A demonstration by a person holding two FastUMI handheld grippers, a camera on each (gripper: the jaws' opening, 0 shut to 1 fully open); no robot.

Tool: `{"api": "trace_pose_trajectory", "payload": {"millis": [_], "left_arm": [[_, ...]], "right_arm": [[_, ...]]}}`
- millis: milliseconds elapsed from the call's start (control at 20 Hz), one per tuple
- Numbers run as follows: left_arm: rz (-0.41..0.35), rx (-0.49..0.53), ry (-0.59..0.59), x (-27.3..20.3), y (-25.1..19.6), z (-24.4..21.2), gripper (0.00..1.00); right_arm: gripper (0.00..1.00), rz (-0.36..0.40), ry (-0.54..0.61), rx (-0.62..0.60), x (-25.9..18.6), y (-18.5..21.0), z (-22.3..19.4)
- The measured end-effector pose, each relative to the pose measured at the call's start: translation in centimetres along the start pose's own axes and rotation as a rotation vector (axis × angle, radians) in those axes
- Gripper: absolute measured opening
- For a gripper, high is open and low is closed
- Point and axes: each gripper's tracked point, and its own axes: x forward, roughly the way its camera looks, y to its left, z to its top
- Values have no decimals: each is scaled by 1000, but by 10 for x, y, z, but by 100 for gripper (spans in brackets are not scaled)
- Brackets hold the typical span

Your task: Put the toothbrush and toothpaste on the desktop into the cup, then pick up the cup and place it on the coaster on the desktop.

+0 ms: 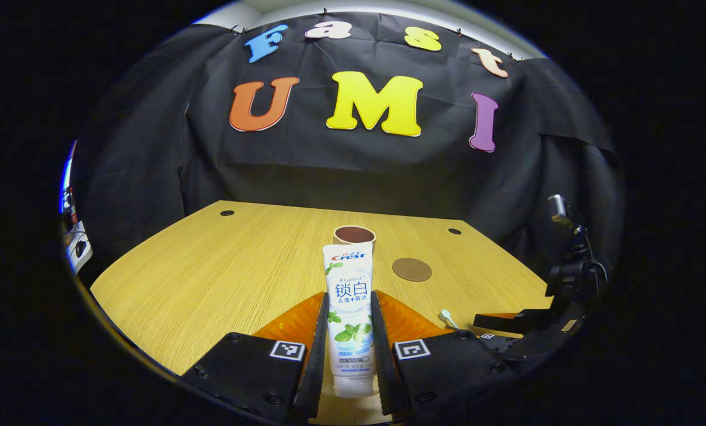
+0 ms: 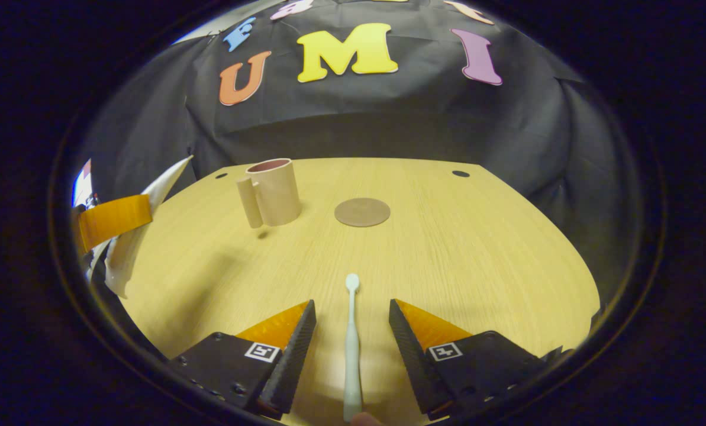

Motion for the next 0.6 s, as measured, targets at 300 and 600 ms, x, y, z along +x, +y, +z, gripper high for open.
{"api": "trace_pose_trajectory", "payload": {"millis": [300,600], "left_arm": [[-11,-11,-22,-2,3,10,41],[-17,-37,-46,3,8,20,41]], "right_arm": [[40,-88,32,2,12,-4,-3],[2,-49,38,54,18,2,-2]]}}
